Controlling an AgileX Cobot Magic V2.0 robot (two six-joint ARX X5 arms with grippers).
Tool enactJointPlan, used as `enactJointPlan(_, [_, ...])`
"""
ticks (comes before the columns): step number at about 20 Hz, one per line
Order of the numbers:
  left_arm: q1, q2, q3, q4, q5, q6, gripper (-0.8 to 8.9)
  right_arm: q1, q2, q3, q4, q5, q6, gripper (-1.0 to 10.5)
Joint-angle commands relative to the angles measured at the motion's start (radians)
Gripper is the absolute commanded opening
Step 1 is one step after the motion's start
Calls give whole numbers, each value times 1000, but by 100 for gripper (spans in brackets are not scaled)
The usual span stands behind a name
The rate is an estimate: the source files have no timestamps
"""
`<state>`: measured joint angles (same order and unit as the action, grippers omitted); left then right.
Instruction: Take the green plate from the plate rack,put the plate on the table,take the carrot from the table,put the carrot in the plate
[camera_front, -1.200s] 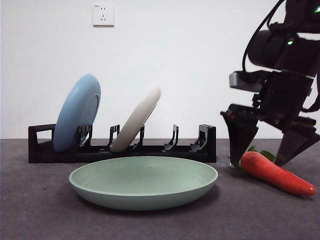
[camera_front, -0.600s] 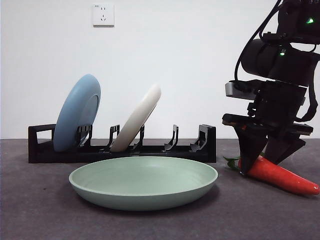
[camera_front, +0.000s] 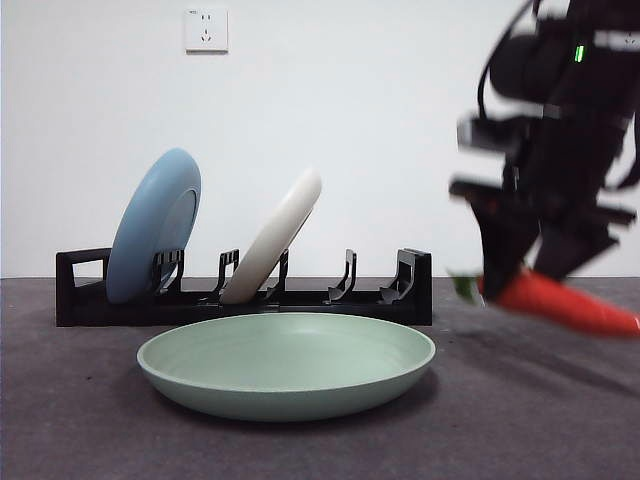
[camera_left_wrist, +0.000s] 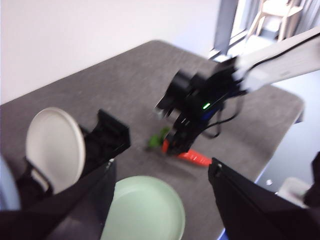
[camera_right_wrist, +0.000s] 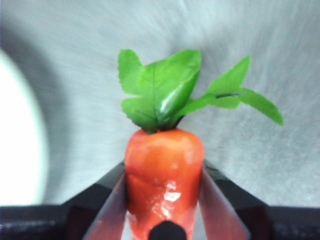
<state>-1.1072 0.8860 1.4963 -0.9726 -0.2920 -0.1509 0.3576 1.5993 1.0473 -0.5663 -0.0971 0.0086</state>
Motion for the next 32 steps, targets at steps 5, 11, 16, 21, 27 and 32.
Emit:
enactJointPlan(5, [-3,-3,0,-30,-47,-3,314,219,-110,2,85,-8,104,-17])
enactJointPlan(11, [-3,-3,0,-69,-47,-3,314,386,48,3,332,-2,191,-17])
enactJointPlan(16, [-3,-3,0,-82,-46,-3,314,409,193,3,412,1,203,-17])
enactJointPlan(21, [-3,-3,0,-97,-47,-3,314,412,240,3,412,-2,201,-16])
enactJointPlan(27, [-3,-3,0,-100,-47,-4,314,412,238,3,410,-5,204,481])
enactJointPlan(32, [-3,-3,0,-100,-47,-4,314,416,109,3,388,-4,203,481])
